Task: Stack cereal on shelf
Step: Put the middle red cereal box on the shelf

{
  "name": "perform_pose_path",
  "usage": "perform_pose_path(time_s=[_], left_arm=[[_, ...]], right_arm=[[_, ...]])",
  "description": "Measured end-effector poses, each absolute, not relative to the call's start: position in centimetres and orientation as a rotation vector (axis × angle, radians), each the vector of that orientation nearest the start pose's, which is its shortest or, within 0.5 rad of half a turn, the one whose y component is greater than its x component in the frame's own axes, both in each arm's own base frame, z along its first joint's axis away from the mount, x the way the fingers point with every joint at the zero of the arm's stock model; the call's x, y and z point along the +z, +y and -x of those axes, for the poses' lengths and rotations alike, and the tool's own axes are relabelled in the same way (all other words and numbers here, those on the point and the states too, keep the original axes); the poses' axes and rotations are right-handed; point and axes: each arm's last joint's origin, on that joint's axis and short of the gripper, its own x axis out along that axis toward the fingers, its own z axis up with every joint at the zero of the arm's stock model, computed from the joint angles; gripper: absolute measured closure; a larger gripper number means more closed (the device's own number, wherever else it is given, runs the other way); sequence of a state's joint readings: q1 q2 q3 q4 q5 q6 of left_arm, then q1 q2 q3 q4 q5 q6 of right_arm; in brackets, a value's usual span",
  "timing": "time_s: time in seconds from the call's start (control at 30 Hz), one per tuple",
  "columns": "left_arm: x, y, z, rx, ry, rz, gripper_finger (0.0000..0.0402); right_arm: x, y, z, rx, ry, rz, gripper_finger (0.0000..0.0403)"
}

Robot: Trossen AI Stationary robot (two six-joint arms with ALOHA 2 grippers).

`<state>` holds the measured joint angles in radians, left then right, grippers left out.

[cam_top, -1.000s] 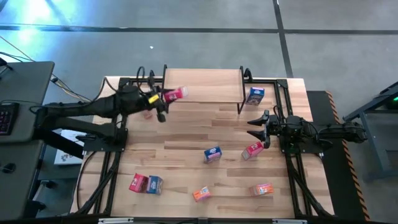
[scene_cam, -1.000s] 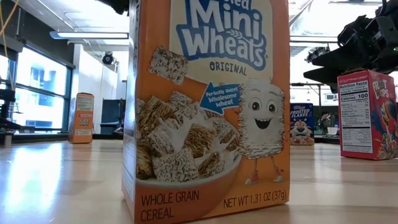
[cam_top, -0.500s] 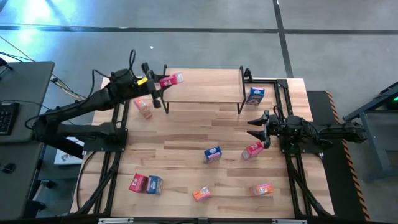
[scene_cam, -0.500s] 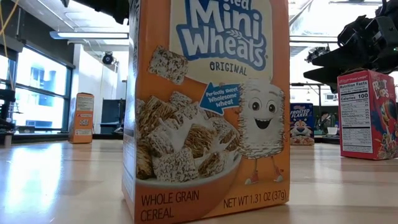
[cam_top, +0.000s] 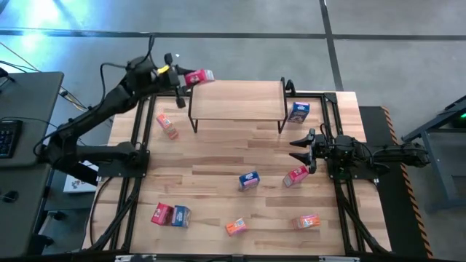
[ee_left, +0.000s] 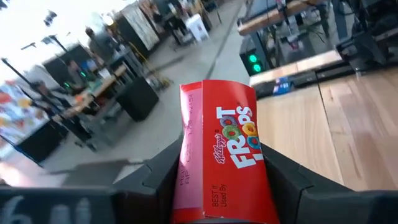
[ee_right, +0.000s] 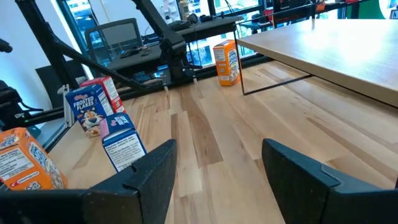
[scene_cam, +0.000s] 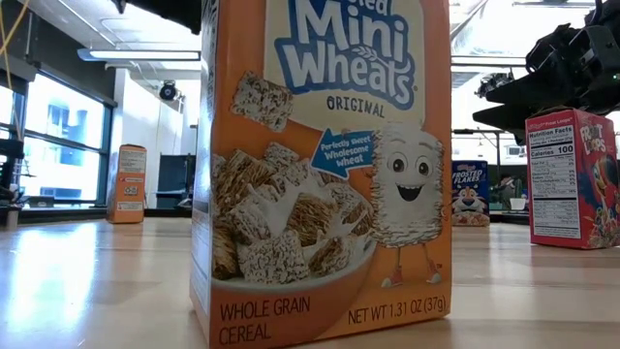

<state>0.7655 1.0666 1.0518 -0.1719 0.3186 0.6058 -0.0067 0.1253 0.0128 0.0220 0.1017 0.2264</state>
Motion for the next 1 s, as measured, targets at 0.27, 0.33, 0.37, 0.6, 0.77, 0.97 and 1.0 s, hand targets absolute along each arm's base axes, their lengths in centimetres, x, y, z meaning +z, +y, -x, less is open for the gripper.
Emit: perform_pose_path(time_s=[0.27,0.33,0.37,0.6,0.77,0.97,1.0], left_arm=[[38.1,19.5,-18.0,0.295,0.401,-0.358,0.0245],[38.1,20.5,-18.2,0.255,0.398,-0.328,0.0245],[38.0,21.0,-18.3,0.24,0.402,-0.311,0.0245],[36.7,24.1,-18.5,0.22,0.492,-0.183,0.0245],[35.3,25.8,-18.6,0.22,0.532,-0.124,0.0245],[34.3,26.7,-18.6,0.174,0.526,-0.105,0.0245],[34.1,26.8,-18.6,0.174,0.534,-0.096,0.0245]], right_arm=[[16.0,-0.4,-10.4,-0.118,0.078,-0.222,0.0173],[16.0,-0.4,-10.4,-0.118,0.078,-0.222,0.0173],[16.0,-0.4,-10.4,-0.118,0.078,-0.222,0.0173],[16.0,-0.4,-10.4,-0.118,0.078,-0.222,0.0173],[16.0,-0.4,-10.4,-0.118,0.078,-0.222,0.0173],[16.0,-0.4,-10.4,-0.118,0.078,-0.222,0.0173],[16.0,-0.4,-10.4,-0.118,0.078,-0.222,0.0173]])
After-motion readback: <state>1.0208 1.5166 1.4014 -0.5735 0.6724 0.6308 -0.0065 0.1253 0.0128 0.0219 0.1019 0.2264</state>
